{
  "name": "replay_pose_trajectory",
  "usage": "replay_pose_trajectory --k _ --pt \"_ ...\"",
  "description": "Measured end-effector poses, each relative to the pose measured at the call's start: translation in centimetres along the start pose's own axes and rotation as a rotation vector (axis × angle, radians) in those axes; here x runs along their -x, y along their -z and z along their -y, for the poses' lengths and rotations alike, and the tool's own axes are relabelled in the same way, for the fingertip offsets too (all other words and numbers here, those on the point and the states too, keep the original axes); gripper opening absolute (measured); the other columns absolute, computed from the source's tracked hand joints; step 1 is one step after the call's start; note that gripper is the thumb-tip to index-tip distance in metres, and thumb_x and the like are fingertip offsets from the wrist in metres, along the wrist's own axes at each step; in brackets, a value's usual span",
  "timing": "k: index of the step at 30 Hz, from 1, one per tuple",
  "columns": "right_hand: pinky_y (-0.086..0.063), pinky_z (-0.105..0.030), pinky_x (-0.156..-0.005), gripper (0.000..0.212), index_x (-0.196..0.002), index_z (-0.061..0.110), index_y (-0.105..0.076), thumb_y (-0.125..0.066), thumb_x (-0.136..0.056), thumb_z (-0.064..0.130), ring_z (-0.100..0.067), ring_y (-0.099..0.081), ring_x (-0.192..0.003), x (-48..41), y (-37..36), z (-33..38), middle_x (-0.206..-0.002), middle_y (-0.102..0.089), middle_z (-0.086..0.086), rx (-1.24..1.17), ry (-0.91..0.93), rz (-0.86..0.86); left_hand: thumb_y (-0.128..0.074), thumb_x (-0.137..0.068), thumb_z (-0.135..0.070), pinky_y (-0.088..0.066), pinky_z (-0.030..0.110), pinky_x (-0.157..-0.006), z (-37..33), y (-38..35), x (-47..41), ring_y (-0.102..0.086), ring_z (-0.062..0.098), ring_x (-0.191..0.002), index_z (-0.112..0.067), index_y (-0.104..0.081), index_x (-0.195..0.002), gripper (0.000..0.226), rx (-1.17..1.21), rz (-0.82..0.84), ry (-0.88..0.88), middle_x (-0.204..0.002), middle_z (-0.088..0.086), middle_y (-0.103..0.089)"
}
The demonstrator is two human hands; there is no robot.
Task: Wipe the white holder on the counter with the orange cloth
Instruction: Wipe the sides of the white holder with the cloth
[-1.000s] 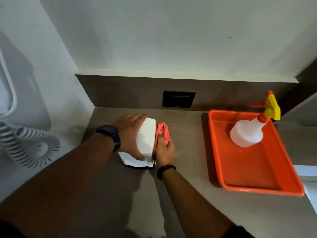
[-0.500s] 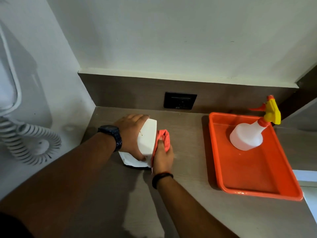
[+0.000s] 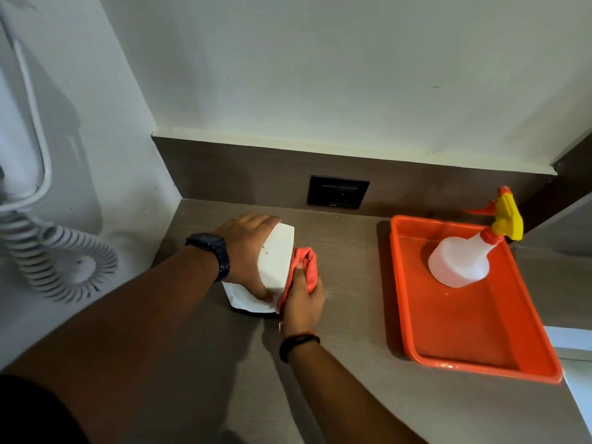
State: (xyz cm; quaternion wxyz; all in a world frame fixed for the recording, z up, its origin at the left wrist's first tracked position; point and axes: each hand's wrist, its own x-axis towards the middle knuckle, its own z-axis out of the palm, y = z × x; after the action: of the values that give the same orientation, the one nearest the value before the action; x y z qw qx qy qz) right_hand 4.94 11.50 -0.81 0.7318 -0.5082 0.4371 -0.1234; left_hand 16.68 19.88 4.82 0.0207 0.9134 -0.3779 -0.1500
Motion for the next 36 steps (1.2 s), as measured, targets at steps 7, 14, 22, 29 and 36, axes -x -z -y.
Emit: replay_pose_trajectory --k 7,14,22,29,36 --pt "-0.048 -0.046 -0.106 0.028 -0.115 0.028 -0.066 -0.058 -0.091 0.040 -0.023 -0.063 -0.114 -2.5 -1.3 3.9 -0.122 -0.069 -0.004 0.073 0.114 0.086 -0.067 -0.027 -0.082 -0.033 0.039 -0.108 0.3 -0.2 -0.1 -0.037 0.022 -0.129 -0.025 -0.021 -0.141 0.136 0.017 -0.039 -0.019 -0.145 0.000 -0.039" --pt "-0.054 -0.040 -0.095 0.030 -0.109 0.042 -0.063 -0.057 -0.083 0.055 -0.018 -0.065 -0.110 0.6 -0.2 1.2 -0.118 -0.069 0.003 0.044 0.067 0.008 -0.062 -0.027 -0.085 -0.030 0.038 -0.110 0.1 -0.1 -0.1 -0.035 0.021 -0.131 -0.024 -0.021 -0.142 0.137 0.023 -0.019 0.001 -0.147 0.001 -0.036" --pt "-0.048 -0.048 -0.104 0.036 -0.115 0.020 -0.069 -0.053 -0.091 0.043 -0.029 -0.064 -0.113 -2.3 -0.7 2.6 -0.120 -0.071 -0.010 0.111 -0.014 0.033 -0.061 -0.023 -0.085 -0.028 0.040 -0.112 0.2 -0.2 -0.1 -0.029 0.024 -0.135 -0.021 -0.014 -0.145 0.145 -0.005 -0.009 0.015 -0.151 0.003 -0.031" --pt "-0.051 -0.045 -0.103 0.025 -0.110 0.037 -0.066 -0.060 -0.087 0.046 -0.020 -0.064 -0.112 -0.3 -0.8 2.7 -0.117 -0.070 0.003 0.046 0.130 0.052 -0.062 -0.027 -0.085 -0.032 0.040 -0.109 0.1 -0.2 -0.3 -0.038 0.021 -0.128 -0.025 -0.024 -0.141 0.135 -0.010 -0.036 -0.025 -0.143 -0.001 -0.041" --pt "-0.046 -0.047 -0.107 0.043 -0.124 0.022 -0.065 -0.053 -0.091 0.045 -0.029 -0.062 -0.115 -2.1 -1.0 3.1 -0.125 -0.069 -0.008 0.101 -0.031 0.019 -0.064 -0.025 -0.084 -0.028 0.042 -0.112 0.2 -0.3 -0.1 -0.029 0.025 -0.135 -0.021 -0.013 -0.145 0.145 -0.004 -0.005 0.019 -0.151 0.004 -0.031"
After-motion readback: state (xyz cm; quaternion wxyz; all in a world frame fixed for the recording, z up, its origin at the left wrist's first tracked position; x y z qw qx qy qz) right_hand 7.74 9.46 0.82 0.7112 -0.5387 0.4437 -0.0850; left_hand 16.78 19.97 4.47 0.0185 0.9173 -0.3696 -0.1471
